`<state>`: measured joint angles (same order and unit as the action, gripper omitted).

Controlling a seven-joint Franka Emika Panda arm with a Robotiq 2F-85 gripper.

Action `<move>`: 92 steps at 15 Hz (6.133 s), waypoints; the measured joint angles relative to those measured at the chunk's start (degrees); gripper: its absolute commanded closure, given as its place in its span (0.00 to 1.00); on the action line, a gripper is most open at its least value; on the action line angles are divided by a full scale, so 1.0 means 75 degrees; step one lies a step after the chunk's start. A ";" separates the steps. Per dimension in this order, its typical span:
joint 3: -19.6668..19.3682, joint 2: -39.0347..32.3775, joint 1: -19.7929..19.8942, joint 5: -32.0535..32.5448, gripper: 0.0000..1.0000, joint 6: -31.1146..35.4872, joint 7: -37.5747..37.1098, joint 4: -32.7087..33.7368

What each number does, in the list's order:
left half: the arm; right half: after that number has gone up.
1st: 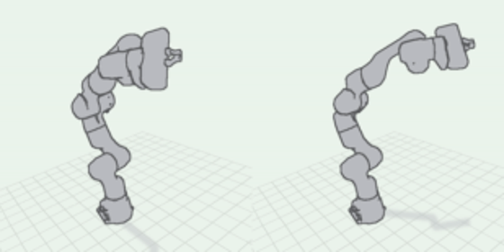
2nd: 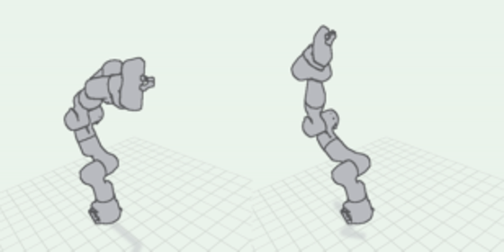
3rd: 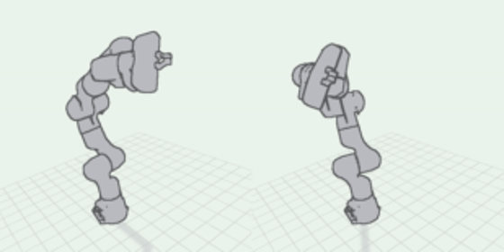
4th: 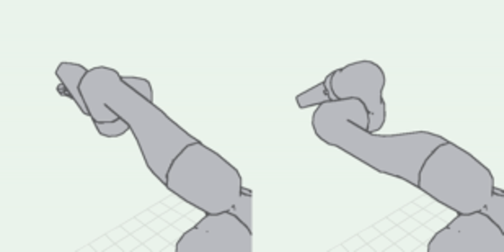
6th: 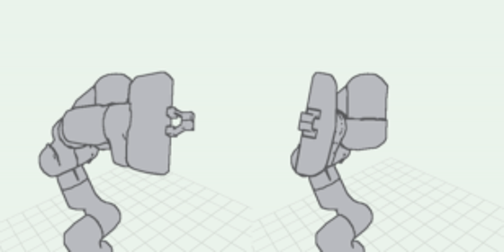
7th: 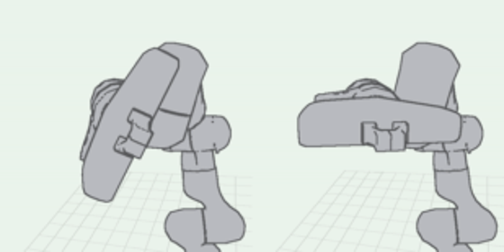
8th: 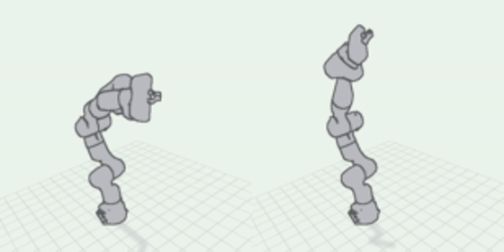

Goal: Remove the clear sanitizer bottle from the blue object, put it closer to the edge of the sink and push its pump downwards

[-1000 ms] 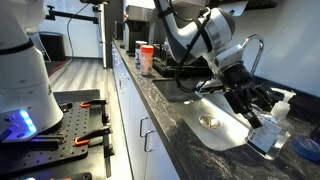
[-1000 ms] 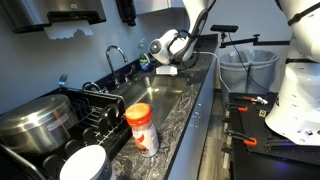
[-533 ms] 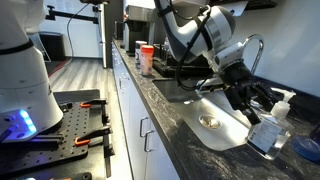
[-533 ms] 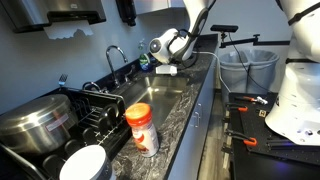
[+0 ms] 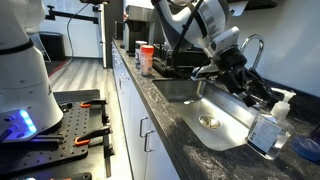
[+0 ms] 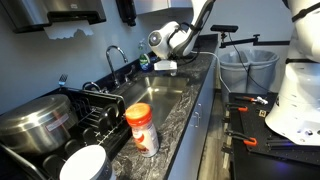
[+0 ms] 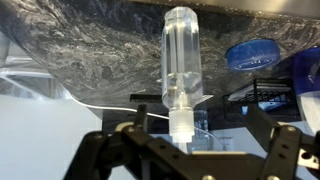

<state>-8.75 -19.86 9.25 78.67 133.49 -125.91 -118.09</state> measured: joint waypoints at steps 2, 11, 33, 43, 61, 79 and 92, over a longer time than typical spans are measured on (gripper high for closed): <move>0.0084 0.0313 -0.0011 0.0041 0.00 0.0232 0.0247 -0.0232; 0.0130 0.1606 0.0001 -0.0429 0.00 0.1368 0.2910 -0.1214; -0.0254 0.3143 0.0288 -0.2584 1.00 0.2208 0.7508 -0.1692; -0.0255 0.3069 0.0345 -0.2978 1.00 0.2106 0.7633 -0.1545; -0.0597 0.3089 0.0700 -0.6911 0.99 0.2163 1.2760 -0.1296; -0.0673 0.2857 0.0713 -0.9550 1.00 0.0286 1.6349 -0.0491; -0.0867 0.1436 0.0888 -0.9994 1.00 -0.0221 1.5715 0.1171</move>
<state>-15.25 -9.09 15.91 3.71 131.83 -8.05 -109.30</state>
